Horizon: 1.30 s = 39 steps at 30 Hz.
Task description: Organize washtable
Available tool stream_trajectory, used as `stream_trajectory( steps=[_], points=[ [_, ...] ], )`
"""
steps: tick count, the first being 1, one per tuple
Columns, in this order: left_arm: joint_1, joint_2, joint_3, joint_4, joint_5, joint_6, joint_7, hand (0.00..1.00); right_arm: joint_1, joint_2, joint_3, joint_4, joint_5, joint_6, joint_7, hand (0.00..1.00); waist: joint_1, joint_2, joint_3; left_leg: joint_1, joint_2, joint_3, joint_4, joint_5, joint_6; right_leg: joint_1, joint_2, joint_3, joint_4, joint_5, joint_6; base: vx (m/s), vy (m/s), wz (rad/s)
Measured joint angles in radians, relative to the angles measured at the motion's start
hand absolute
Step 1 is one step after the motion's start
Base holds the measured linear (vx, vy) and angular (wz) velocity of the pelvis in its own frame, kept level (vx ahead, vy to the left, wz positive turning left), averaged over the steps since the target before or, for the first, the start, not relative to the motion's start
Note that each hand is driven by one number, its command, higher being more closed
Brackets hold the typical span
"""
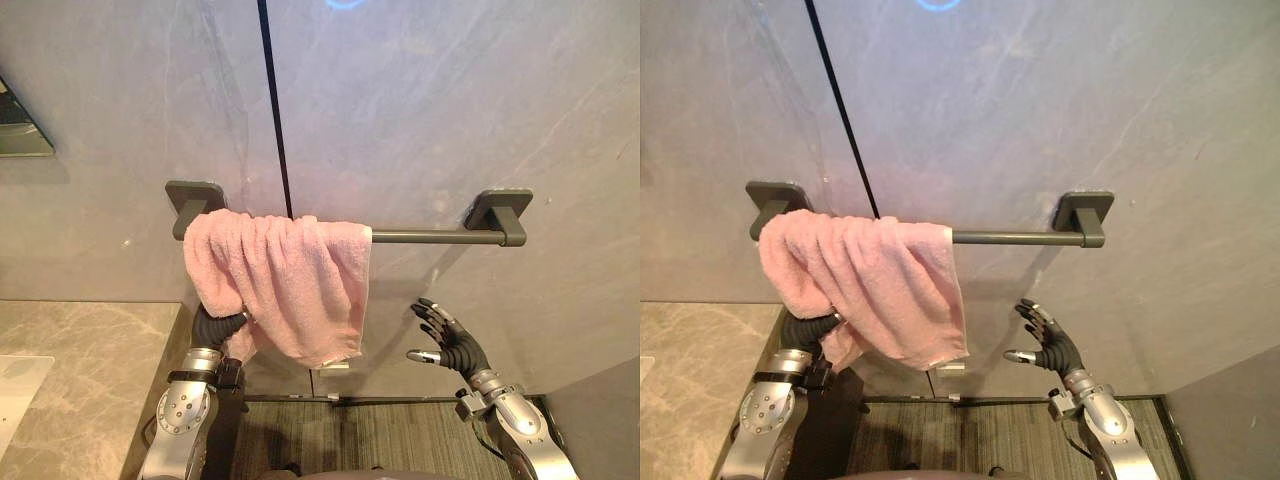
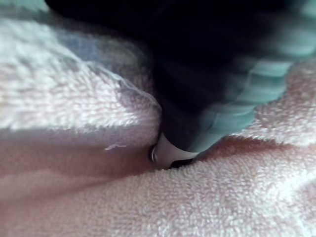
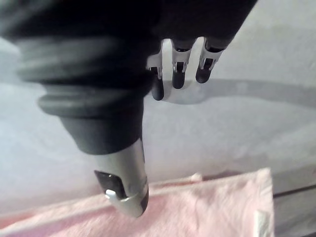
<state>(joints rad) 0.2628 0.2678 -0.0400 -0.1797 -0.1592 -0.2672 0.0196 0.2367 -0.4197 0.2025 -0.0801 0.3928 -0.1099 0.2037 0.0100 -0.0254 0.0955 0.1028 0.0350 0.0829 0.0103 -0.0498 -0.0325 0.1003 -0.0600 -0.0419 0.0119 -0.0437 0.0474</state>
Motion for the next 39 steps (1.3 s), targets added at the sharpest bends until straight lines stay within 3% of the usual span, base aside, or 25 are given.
stream_trajectory(
  steps=[7,12,13,23,39],
  points=[
    [-0.001,0.000,-0.044,0.000,-0.001,-0.006,0.002,1.00,-0.175,-0.017,0.155,-0.028,0.070,-0.003,0.020,0.00,0.005,-0.001,0.000,-0.001,0.000,0.003,0.000,0.000,0.000,-0.003,0.000,0.004,0.000,0.001,0.001,-0.01,-0.001,-0.01],
    [-0.002,-0.004,-0.045,0.000,-0.008,-0.007,0.004,1.00,-0.259,0.035,0.213,-0.032,0.069,-0.029,0.018,0.00,0.010,-0.004,-0.002,-0.006,-0.002,-0.001,0.000,0.000,0.001,0.001,-0.001,0.000,0.000,0.001,0.001,0.00,-0.003,0.01],
    [-0.002,-0.007,-0.045,0.000,-0.009,-0.007,0.004,1.00,-0.262,0.038,0.216,-0.032,0.069,-0.032,0.018,1.00,0.010,-0.004,-0.003,-0.006,-0.002,-0.001,0.000,0.000,0.001,0.001,-0.002,-0.001,0.001,0.001,0.001,-0.01,-0.004,0.05],
    [-0.003,-0.053,-0.045,0.003,-0.028,-0.008,0.004,1.00,-0.307,0.110,0.238,0.054,0.035,-0.041,-0.027,1.00,0.010,0.001,-0.006,-0.009,-0.012,-0.022,-0.014,0.011,0.007,0.001,-0.010,-0.022,0.003,0.000,0.003,-0.02,-0.006,0.06],
    [-0.004,-0.084,-0.031,0.014,-0.028,-0.008,0.003,1.00,-0.309,0.178,0.193,0.095,-0.011,-0.042,-0.028,1.00,0.008,0.000,-0.017,0.015,-0.017,-0.050,-0.088,0.062,0.007,0.000,-0.013,-0.050,0.006,-0.001,0.004,-0.03,-0.015,0.06]
  ],
)
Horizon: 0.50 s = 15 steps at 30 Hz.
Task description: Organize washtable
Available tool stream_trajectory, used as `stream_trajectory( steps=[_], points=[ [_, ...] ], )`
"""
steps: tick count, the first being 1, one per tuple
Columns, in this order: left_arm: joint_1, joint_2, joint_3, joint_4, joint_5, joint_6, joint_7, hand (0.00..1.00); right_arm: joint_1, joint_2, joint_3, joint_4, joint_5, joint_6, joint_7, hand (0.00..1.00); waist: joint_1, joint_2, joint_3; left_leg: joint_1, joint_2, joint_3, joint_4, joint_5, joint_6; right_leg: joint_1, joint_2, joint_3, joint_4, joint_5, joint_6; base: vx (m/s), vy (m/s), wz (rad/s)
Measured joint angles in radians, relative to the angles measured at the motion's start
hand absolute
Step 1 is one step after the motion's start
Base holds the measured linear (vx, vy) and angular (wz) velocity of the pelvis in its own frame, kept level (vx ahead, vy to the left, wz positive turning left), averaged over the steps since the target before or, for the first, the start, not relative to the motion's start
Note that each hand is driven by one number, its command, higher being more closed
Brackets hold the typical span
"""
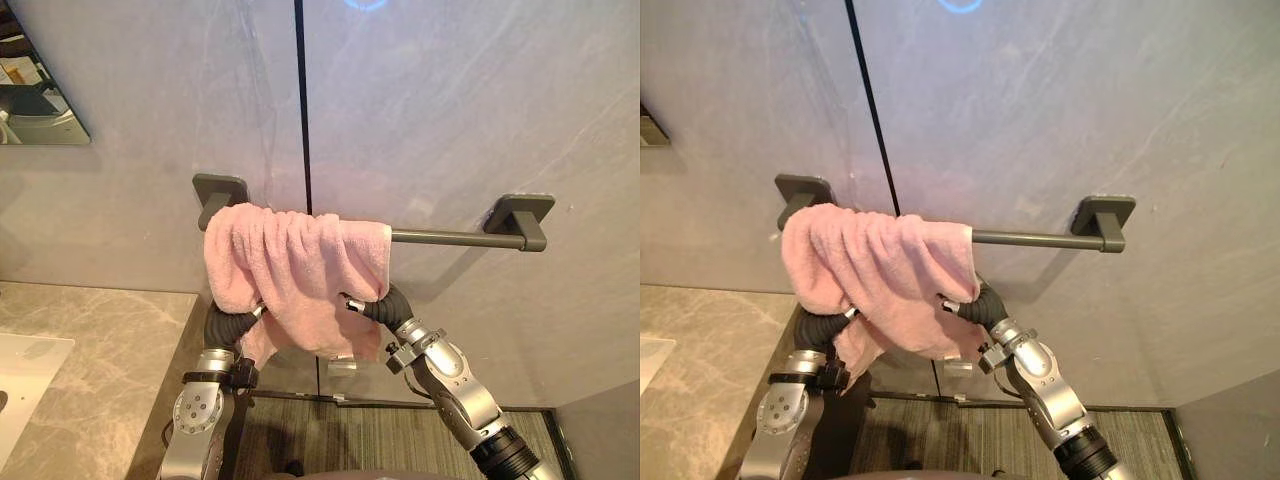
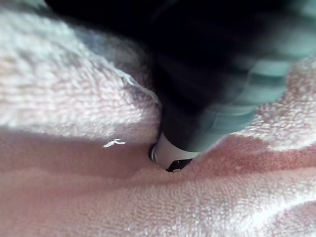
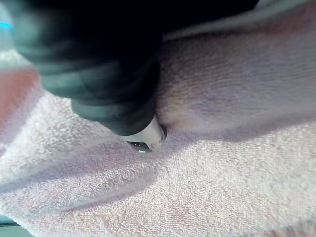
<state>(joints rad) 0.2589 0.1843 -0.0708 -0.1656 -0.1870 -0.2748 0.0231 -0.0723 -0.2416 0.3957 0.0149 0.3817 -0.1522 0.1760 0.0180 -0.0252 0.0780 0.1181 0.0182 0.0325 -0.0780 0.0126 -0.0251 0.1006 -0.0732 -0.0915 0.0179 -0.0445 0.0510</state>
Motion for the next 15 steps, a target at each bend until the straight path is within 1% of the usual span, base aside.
stream_trajectory(
  steps=[3,6,11,15],
  points=[
    [0.000,-0.004,0.007,0.001,0.000,0.000,0.000,1.00,0.007,0.002,-0.017,0.000,-0.001,-0.004,-0.001,1.00,0.000,-0.002,-0.003,0.002,0.000,-0.004,-0.015,0.009,0.001,-0.002,0.000,-0.005,0.000,0.000,0.001,-0.04,-0.018,0.06],
    [0.003,-0.007,0.039,0.001,0.000,-0.001,0.000,1.00,0.032,0.024,-0.049,-0.001,-0.009,-0.019,-0.001,1.00,0.000,-0.007,-0.006,0.002,0.000,-0.005,-0.015,0.009,0.001,-0.002,0.000,-0.006,0.000,0.000,0.001,-0.02,-0.011,0.01],
    [0.003,-0.019,0.062,0.001,0.000,-0.007,0.000,1.00,0.054,0.032,-0.083,-0.012,-0.012,-0.023,0.001,1.00,0.000,-0.008,-0.006,0.001,-0.001,-0.005,-0.015,0.009,0.001,-0.002,-0.001,-0.006,-0.001,0.001,0.002,-0.01,-0.003,0.00],
    [0.005,-0.027,0.083,0.001,0.000,-0.007,0.000,1.00,0.092,0.041,-0.144,-0.043,-0.021,-0.025,0.001,1.00,-0.002,-0.008,-0.006,0.001,-0.001,-0.004,-0.015,0.009,0.001,-0.005,-0.001,-0.005,-0.002,0.001,0.002,-0.02,-0.007,-0.01]
  ],
)
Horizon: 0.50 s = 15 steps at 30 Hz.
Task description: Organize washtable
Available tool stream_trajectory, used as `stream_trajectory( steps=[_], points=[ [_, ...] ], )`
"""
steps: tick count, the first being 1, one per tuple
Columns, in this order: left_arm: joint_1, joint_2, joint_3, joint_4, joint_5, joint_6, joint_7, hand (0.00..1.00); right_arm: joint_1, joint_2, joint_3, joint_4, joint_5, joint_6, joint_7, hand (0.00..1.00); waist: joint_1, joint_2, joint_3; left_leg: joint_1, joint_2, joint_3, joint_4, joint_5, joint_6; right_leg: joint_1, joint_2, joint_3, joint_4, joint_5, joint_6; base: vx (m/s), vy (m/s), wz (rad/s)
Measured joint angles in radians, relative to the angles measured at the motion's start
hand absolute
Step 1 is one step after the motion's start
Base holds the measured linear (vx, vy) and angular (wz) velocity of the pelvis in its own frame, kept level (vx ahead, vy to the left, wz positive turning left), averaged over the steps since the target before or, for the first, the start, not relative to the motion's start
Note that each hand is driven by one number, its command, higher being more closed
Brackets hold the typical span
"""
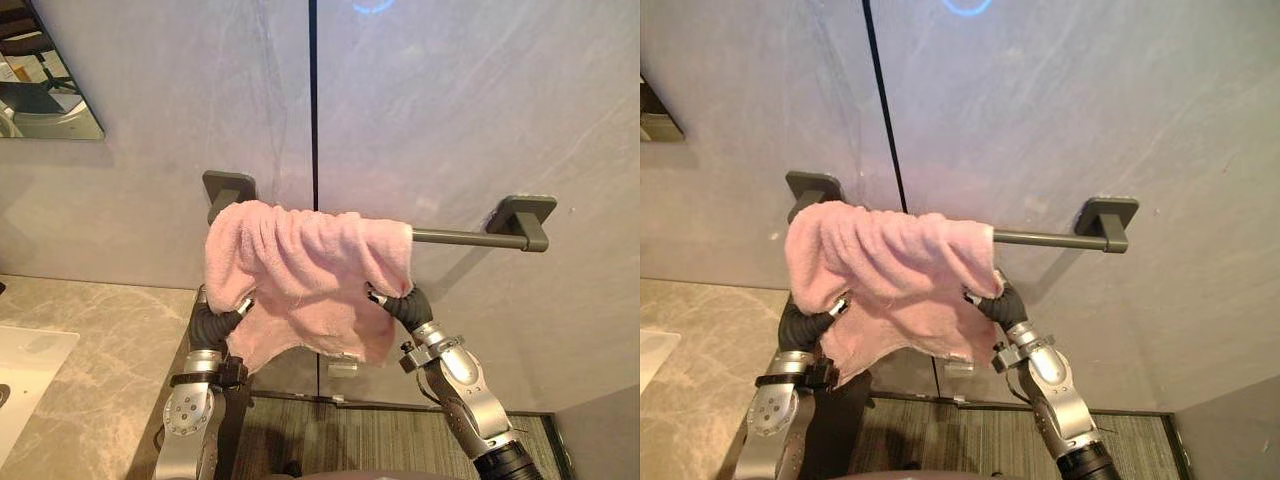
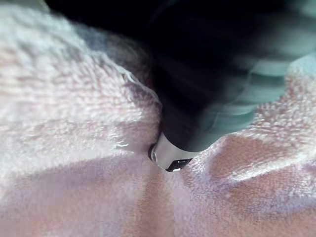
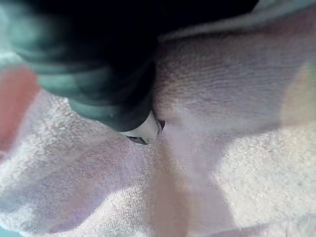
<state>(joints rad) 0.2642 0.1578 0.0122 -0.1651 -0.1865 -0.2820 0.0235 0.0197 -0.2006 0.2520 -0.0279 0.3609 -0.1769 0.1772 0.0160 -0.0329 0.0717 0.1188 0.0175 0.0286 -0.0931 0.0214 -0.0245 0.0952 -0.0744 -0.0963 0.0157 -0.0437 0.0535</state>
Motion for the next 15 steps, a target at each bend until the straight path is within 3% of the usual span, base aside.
stream_trajectory(
  steps=[15],
  points=[
    [-0.009,-0.036,-0.032,-0.043,0.001,0.000,-0.046,1.00,0.053,0.039,-0.144,-0.082,-0.019,-0.001,-0.001,1.00,-0.008,0.000,0.000,-0.007,0.001,0.019,0.002,-0.002,0.000,-0.019,0.001,0.021,0.000,0.003,0.004,-0.01,-0.006,-0.03]
  ],
)
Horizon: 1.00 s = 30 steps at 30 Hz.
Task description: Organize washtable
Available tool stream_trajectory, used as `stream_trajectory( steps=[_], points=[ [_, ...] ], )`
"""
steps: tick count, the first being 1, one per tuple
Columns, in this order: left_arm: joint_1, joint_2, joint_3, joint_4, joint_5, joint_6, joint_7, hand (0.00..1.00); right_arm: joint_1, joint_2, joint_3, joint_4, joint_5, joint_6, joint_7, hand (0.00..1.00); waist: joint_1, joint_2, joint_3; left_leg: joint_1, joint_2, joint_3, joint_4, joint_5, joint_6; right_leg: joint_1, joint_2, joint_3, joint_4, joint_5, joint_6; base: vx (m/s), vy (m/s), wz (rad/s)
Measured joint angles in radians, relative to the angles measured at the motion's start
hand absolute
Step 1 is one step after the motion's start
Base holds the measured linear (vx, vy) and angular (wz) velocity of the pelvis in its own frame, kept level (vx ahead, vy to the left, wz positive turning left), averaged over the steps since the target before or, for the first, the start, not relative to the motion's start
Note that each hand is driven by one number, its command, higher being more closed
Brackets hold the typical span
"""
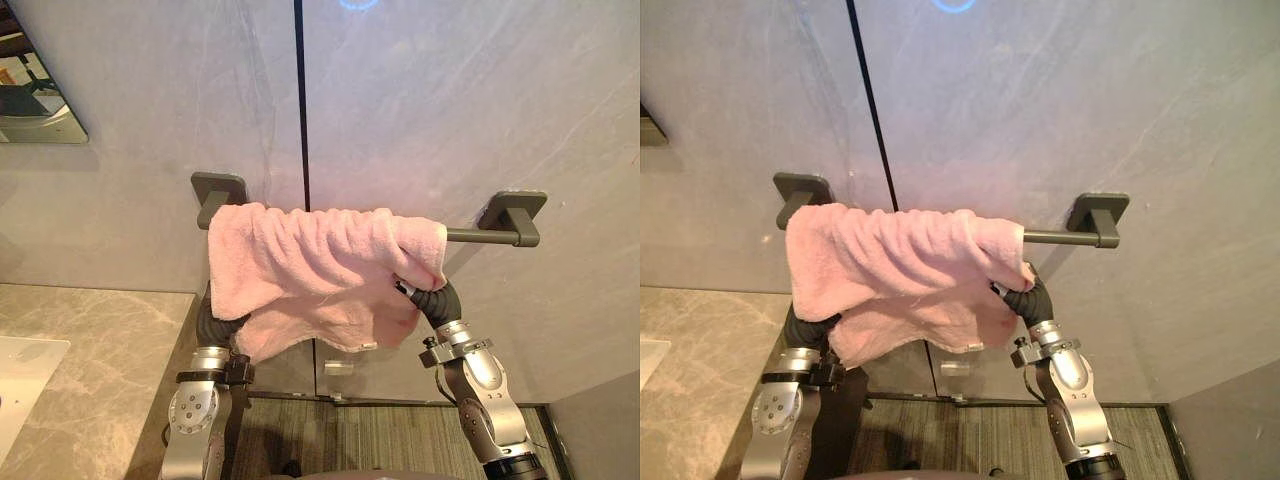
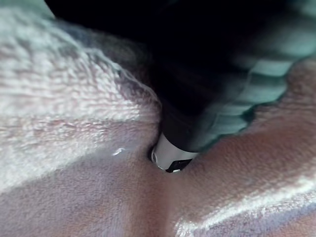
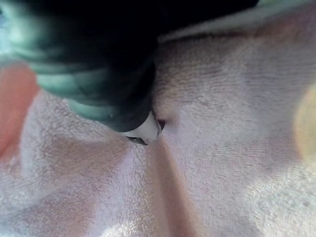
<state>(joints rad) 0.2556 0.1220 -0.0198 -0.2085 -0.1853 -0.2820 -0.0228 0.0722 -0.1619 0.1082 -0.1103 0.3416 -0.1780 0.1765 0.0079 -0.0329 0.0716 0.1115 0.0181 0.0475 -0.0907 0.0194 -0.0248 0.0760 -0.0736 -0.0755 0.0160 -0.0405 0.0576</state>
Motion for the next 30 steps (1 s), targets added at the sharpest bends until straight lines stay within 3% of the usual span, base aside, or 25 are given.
stream_trajectory(
  steps=[16,30],
  points=[
    [-0.062,0.000,-0.025,0.077,0.000,0.003,-0.025,1.00,-0.015,-0.002,-0.057,0.057,-0.018,0.000,0.000,1.00,-0.049,0.005,0.001,-0.006,-0.002,0.021,0.000,-0.001,0.002,-0.015,0.000,0.021,-0.001,0.004,0.004,-0.01,-0.004,-0.03],
    [-0.080,-0.024,-0.023,0.204,-0.002,0.014,-0.039,1.00,-0.026,-0.004,-0.057,0.141,-0.080,-0.024,0.000,1.00,-0.049,0.025,-0.011,-0.006,0.000,0.016,-0.001,-0.006,-0.002,-0.014,0.000,0.019,0.001,0.001,0.009,-0.01,-0.006,0.01]
  ],
)
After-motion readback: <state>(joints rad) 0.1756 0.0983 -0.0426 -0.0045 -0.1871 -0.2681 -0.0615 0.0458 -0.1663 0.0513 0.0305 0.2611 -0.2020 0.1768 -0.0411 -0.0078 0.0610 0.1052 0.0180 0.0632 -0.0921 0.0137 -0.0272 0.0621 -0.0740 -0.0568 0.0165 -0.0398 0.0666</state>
